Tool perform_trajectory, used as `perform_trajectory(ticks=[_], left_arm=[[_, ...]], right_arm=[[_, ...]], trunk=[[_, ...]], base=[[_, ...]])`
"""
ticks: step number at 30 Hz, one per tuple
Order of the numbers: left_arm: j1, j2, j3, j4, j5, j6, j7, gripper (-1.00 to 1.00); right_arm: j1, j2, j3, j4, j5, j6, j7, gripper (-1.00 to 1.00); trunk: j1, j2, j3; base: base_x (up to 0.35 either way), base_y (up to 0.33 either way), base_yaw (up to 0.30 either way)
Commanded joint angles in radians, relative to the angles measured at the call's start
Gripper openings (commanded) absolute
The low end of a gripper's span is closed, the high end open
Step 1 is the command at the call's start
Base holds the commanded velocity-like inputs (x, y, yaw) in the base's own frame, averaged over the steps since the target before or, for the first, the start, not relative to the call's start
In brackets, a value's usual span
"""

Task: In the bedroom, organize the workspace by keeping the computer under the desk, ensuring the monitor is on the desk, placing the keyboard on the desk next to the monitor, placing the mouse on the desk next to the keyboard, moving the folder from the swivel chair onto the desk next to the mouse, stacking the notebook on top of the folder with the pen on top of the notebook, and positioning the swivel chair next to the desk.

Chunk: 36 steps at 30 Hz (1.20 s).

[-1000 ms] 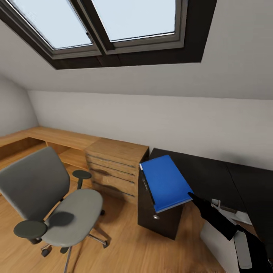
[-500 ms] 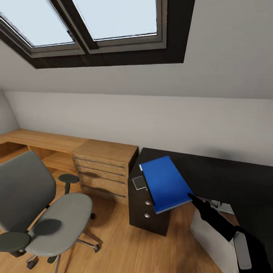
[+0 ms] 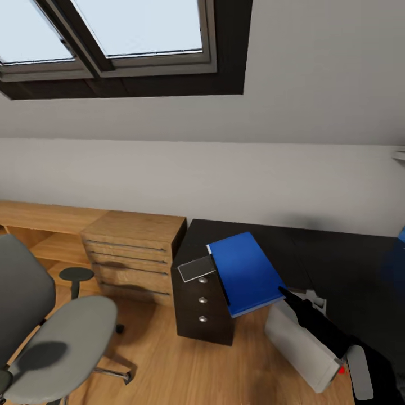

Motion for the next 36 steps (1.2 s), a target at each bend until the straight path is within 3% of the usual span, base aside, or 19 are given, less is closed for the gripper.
perform_trajectory(ticks=[1,6,18,36], left_arm=[[0.000,-0.001,0.001,-0.003,0.010,0.005,0.002,1.00],[0.000,-0.001,0.001,-0.003,0.010,0.004,0.001,1.00],[0.000,-0.007,0.000,-0.003,0.010,-0.041,0.000,1.00],[0.000,-0.008,-0.005,0.028,0.008,-0.045,0.000,1.00]], right_arm=[[-0.001,0.001,-0.002,0.001,0.000,0.005,0.003,-1.00],[-0.001,0.002,-0.002,0.002,0.000,0.005,0.003,-1.00],[-0.001,0.001,-0.004,0.001,0.000,0.003,0.002,-1.00],[-0.001,0.001,-0.010,0.002,0.000,0.003,0.001,-1.00]], trunk=[[0.000,-0.001,-0.001],[0.000,-0.001,-0.001],[0.000,-0.001,-0.001],[0.000,-0.001,-0.001]], base=[[0.000,0.000,-0.270],[0.000,0.050,-0.271],[0.078,0.252,-0.289],[0.020,0.016,-0.293]])
